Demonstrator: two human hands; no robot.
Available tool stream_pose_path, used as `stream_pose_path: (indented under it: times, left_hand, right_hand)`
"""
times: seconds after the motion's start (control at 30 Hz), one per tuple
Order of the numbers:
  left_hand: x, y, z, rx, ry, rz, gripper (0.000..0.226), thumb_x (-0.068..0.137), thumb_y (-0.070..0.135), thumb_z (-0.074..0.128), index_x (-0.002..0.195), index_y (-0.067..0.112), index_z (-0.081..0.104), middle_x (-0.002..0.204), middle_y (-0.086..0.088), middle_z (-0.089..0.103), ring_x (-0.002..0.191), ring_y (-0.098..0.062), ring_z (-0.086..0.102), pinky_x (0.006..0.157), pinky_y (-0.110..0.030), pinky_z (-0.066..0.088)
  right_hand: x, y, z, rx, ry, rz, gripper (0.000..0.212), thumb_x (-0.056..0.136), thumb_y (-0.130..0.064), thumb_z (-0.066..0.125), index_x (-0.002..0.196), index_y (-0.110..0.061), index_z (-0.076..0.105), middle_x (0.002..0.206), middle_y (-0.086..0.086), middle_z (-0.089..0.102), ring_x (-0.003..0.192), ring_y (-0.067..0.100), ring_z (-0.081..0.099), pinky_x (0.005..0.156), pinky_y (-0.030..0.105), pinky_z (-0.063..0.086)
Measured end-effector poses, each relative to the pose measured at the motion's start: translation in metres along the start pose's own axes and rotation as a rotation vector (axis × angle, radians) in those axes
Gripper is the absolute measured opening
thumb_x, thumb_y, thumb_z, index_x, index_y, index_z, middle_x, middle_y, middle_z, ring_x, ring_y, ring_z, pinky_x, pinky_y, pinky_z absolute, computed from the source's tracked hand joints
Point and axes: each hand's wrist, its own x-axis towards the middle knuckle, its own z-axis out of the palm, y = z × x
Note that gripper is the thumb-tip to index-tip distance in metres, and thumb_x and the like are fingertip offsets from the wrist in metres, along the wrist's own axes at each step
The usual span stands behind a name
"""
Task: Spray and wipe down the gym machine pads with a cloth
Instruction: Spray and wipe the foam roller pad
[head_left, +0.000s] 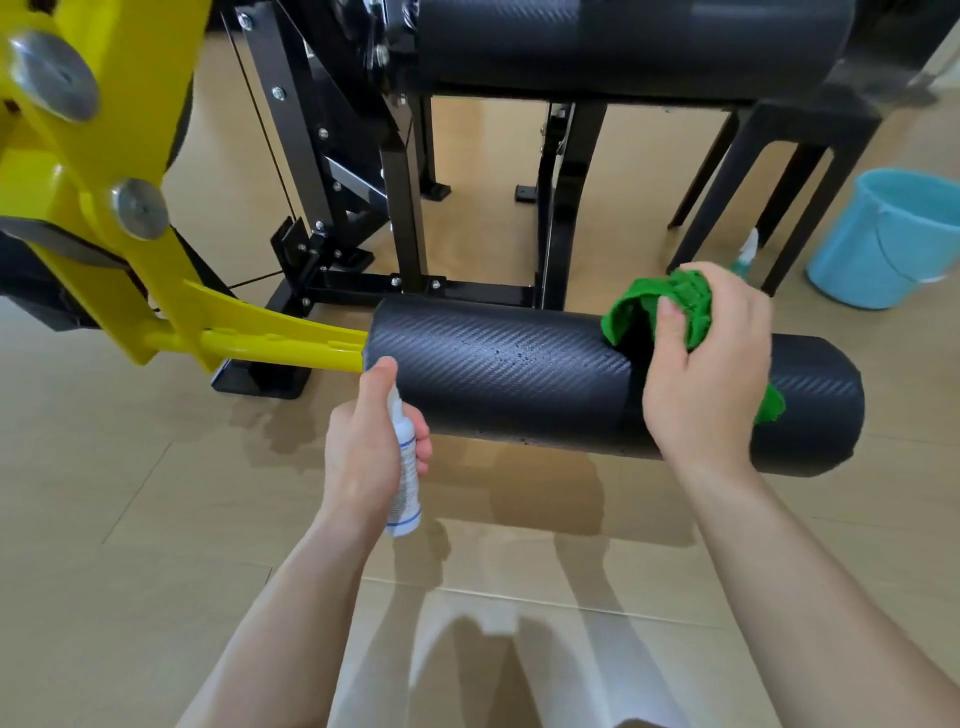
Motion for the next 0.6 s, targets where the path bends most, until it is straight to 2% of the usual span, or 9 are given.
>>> stream_pose_path:
  times: [0.07,0.13,0.2,0.27,0.4,0.53,0.6]
  left_hand:
    - [0.001,0.003,0.001,0.016,-0.005,0.012,0.063,0.101,0.050,0.045,0.056,0.007,0.055,0.054,-0.012,0.053,0.045,-0.019,0.048,0.050,-0.029,0.043]
    - [0.000,0.004,0.003,0.025,-0.030,0.008,0.059,0.100,0.043,0.047,0.054,0.006,0.053,0.051,-0.011,0.050,0.044,-0.020,0.045,0.046,-0.027,0.040]
    - [-0.005,0.000,0.008,0.055,-0.090,0.015,0.058,0.101,0.039,0.049,0.053,0.007,0.053,0.050,-0.010,0.049,0.044,-0.020,0.045,0.046,-0.027,0.040]
    - [-0.013,-0.005,0.020,0.106,-0.179,0.028,0.060,0.102,0.041,0.050,0.053,0.006,0.054,0.050,-0.009,0.051,0.044,-0.019,0.046,0.047,-0.026,0.042]
    - [-0.028,-0.007,0.054,0.161,-0.352,0.053,0.063,0.096,0.049,0.050,0.050,0.006,0.053,0.048,-0.010,0.050,0.043,-0.018,0.046,0.048,-0.024,0.041]
    - [-0.045,-0.011,0.090,0.188,-0.429,0.054,0.056,0.102,0.035,0.049,0.058,0.001,0.055,0.047,-0.006,0.049,0.042,-0.017,0.045,0.047,-0.023,0.041]
    - [-0.054,-0.012,0.107,0.208,-0.453,0.047,0.060,0.103,0.040,0.050,0.059,0.001,0.055,0.049,-0.007,0.050,0.042,-0.017,0.046,0.047,-0.022,0.042]
  right_hand:
    - [-0.002,-0.007,-0.010,0.024,0.012,-0.007,0.033,0.102,-0.028,0.052,0.133,-0.017,0.055,0.129,0.007,0.055,0.119,0.018,0.050,0.101,0.024,0.038]
    - [-0.003,-0.012,-0.021,0.046,0.014,-0.016,0.033,0.102,-0.027,0.052,0.132,-0.015,0.055,0.127,0.008,0.056,0.117,0.013,0.049,0.097,0.007,0.032]
    - [-0.003,-0.013,-0.033,0.073,0.030,-0.021,0.032,0.102,-0.025,0.052,0.132,-0.013,0.055,0.126,0.009,0.056,0.112,0.005,0.046,0.093,0.000,0.027]
    - [-0.001,-0.008,-0.046,0.085,0.049,-0.021,0.031,0.102,-0.022,0.052,0.131,-0.011,0.055,0.125,0.009,0.057,0.109,0.001,0.043,0.092,0.000,0.027]
    - [-0.001,0.009,-0.067,0.070,0.048,0.007,0.030,0.101,-0.022,0.052,0.130,-0.014,0.056,0.124,0.004,0.058,0.110,0.005,0.046,0.091,0.004,0.030]
    - [-0.006,0.034,-0.083,0.061,0.041,0.066,0.030,0.100,-0.023,0.052,0.129,-0.015,0.056,0.121,0.003,0.059,0.112,0.015,0.052,0.093,0.019,0.037]
    - [-0.009,0.047,-0.093,0.065,0.060,0.094,0.031,0.099,-0.022,0.052,0.128,-0.014,0.057,0.120,0.003,0.059,0.112,0.018,0.053,0.093,0.023,0.037]
